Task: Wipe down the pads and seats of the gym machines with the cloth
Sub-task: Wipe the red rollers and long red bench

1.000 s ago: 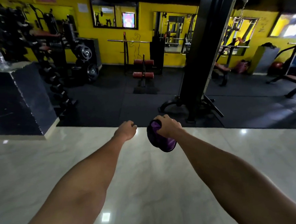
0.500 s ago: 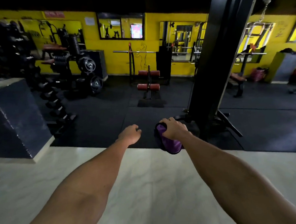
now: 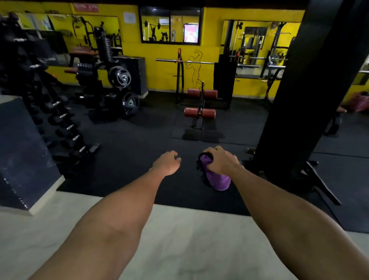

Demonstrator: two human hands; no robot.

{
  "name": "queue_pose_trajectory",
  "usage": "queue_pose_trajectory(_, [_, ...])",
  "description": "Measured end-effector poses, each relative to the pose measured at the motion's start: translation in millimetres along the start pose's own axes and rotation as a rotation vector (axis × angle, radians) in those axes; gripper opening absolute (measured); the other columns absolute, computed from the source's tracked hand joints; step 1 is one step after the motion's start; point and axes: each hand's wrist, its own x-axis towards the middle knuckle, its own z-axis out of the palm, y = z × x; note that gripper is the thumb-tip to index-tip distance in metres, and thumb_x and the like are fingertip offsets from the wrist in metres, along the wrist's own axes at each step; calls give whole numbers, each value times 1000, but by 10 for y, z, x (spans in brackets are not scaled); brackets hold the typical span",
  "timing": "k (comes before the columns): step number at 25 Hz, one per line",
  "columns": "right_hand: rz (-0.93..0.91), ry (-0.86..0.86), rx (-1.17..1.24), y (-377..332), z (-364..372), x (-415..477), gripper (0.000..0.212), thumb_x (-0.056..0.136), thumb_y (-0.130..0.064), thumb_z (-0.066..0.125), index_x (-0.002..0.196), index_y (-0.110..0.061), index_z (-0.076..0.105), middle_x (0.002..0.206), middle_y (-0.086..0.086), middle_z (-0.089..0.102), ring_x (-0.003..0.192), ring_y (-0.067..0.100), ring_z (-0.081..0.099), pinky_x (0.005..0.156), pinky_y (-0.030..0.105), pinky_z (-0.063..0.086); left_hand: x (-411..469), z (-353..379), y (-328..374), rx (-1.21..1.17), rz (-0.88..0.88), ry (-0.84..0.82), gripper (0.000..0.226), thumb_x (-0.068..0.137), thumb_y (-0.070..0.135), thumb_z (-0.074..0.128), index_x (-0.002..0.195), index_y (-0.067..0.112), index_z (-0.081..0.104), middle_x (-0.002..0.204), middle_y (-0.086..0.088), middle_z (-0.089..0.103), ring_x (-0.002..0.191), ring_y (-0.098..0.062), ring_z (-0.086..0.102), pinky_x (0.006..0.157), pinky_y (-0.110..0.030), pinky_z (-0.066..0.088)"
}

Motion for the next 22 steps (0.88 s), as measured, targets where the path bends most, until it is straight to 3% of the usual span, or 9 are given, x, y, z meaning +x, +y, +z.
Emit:
queue_pose_trajectory(8, [18,24,48,105,-216,2272,58,87,-29,62,141,-43,43,141,2,43,122,38,53,95,48,48,2232,-609,-39,-49,-41,-19,49,103,43,41,147,22,43,151,-5,45,133,-28,47,109,-45,40])
queue_pose_trajectory(16, [0,-8,24,339,-144,4552,58,88,-30,61,141,-43,42,141,1,43,122,37,53,98,50,48,4399,-939,-97,184,-1,-31,53,103,41,42,151,20,37,152,-10,43,133,-30,48,106,-42,42])
queue_pose_trajectory(22, [9,-26,7,668,-400,6283,60,88,-28,60,143,-43,41,141,2,42,124,37,52,98,47,46,6134,-1228,140,178,-2,-15,54,103,41,42,152,21,36,152,-10,42,134,-31,47,103,-42,42])
